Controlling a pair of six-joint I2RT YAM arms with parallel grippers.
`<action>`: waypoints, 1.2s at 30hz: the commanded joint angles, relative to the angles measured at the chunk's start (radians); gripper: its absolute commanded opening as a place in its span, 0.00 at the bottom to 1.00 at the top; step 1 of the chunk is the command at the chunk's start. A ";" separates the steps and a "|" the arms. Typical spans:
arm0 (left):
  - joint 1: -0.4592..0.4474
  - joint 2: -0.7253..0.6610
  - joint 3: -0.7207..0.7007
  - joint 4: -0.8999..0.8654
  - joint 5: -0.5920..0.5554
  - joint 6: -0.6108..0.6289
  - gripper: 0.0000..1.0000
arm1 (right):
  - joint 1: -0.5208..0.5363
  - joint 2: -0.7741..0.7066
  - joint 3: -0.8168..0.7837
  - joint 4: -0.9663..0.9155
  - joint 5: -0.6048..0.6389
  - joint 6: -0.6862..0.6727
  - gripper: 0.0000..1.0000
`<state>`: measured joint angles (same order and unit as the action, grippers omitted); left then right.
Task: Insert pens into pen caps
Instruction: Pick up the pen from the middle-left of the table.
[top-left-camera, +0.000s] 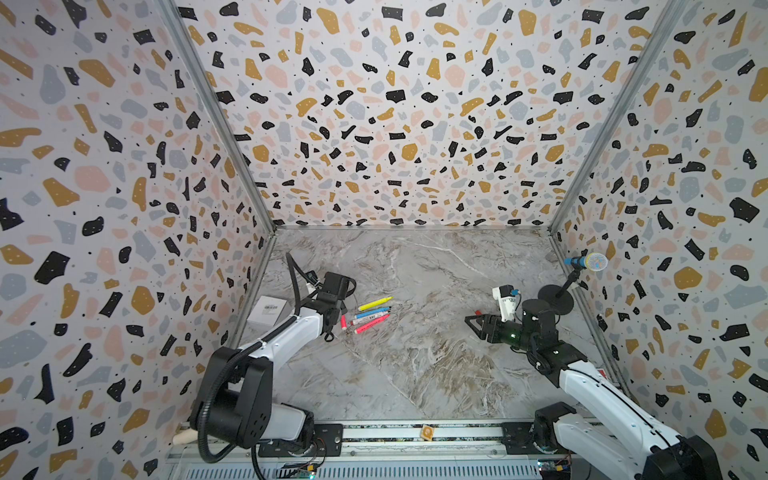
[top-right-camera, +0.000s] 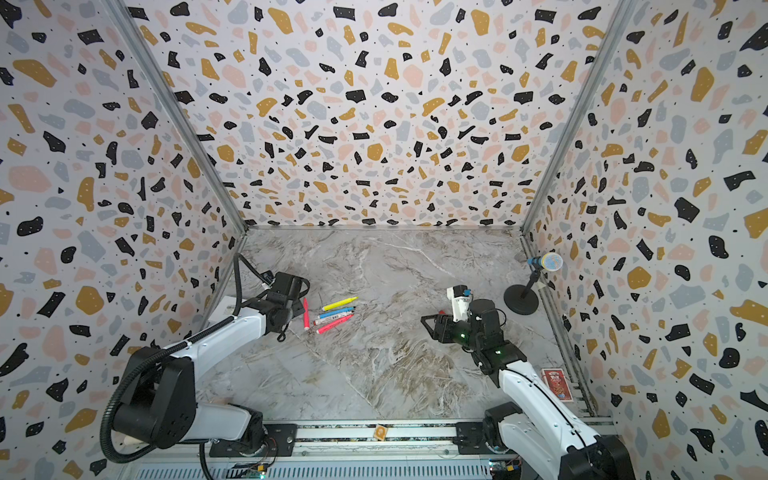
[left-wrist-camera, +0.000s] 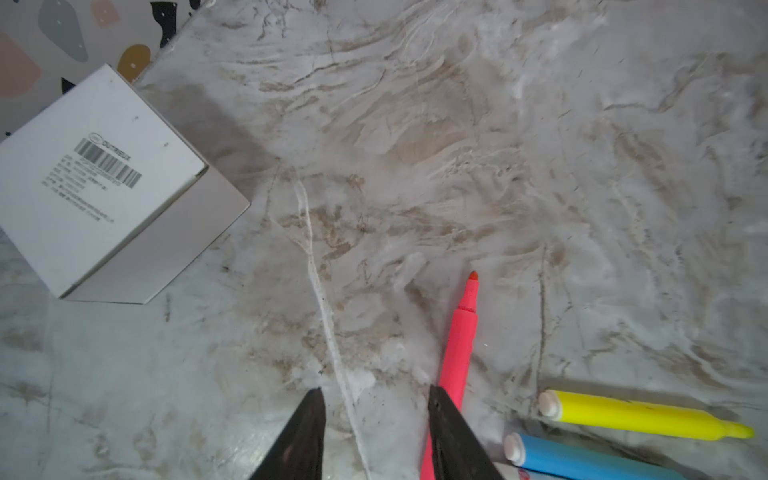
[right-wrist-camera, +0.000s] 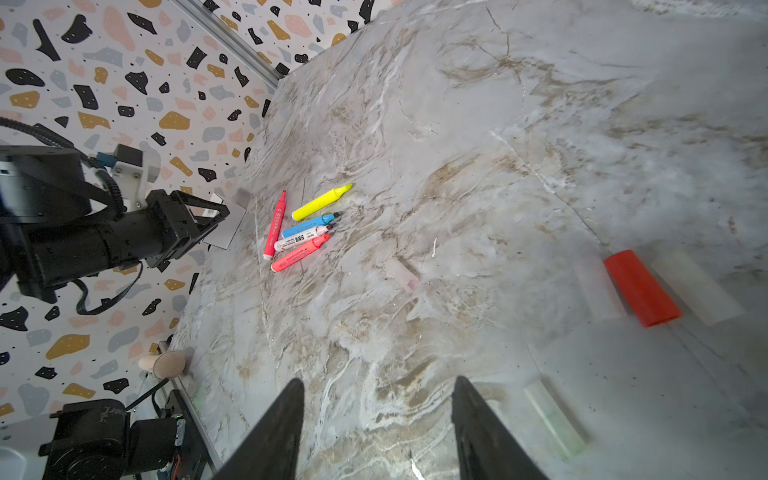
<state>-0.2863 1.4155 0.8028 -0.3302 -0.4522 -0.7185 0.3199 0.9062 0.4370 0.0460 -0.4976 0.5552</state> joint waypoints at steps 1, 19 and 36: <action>0.014 0.040 -0.005 0.048 0.036 0.036 0.40 | -0.002 0.003 0.002 0.024 -0.018 -0.015 0.57; 0.021 0.177 -0.007 0.139 0.175 0.061 0.39 | -0.002 0.023 -0.015 0.054 -0.032 -0.011 0.56; 0.021 0.222 -0.004 0.152 0.194 0.070 0.38 | -0.002 0.026 -0.013 0.068 -0.030 -0.007 0.56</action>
<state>-0.2695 1.6306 0.7937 -0.1787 -0.2687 -0.6647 0.3199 0.9348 0.4286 0.0917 -0.5213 0.5556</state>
